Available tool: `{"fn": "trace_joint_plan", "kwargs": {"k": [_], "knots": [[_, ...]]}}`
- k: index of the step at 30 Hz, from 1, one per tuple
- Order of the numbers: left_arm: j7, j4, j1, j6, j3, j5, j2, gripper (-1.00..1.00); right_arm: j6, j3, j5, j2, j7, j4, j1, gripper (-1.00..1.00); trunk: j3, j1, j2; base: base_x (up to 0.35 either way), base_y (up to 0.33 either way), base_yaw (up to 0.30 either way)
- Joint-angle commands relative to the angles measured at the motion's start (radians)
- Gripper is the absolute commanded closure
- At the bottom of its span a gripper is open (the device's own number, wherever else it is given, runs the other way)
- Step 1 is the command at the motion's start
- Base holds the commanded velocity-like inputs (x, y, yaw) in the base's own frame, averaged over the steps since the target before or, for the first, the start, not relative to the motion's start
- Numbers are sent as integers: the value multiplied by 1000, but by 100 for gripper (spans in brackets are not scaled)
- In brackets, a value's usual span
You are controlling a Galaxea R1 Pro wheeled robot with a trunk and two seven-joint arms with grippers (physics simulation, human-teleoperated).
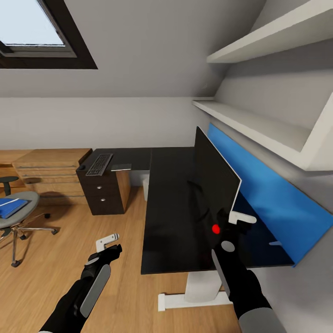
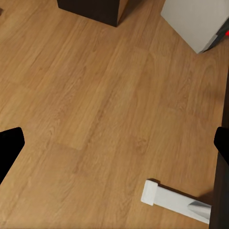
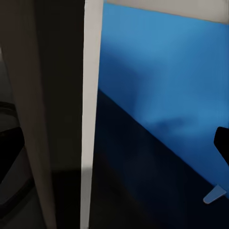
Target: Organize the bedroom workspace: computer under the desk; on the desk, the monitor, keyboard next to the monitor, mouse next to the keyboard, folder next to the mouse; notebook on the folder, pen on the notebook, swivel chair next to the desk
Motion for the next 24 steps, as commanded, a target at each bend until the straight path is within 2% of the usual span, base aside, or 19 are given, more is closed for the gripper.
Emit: {"fn": "trace_joint_plan", "kwargs": {"k": [1,8,24], "knots": [[9,-1,-1,2,-4,8,1,-100,5,2,8,0,-5,-2,-1,-100,-2,0,-1,0,0,0],[9,-1,-1,2,-4,8,1,-100,5,4,8,0,-5,-4,-1,-100,-2,0,-1,0,-81,0],[8,-1,-1,2,-4,8,1,-100,5,4,8,0,-4,-4,-1,-100,-2,0,-1,-17,-4,0]]}}
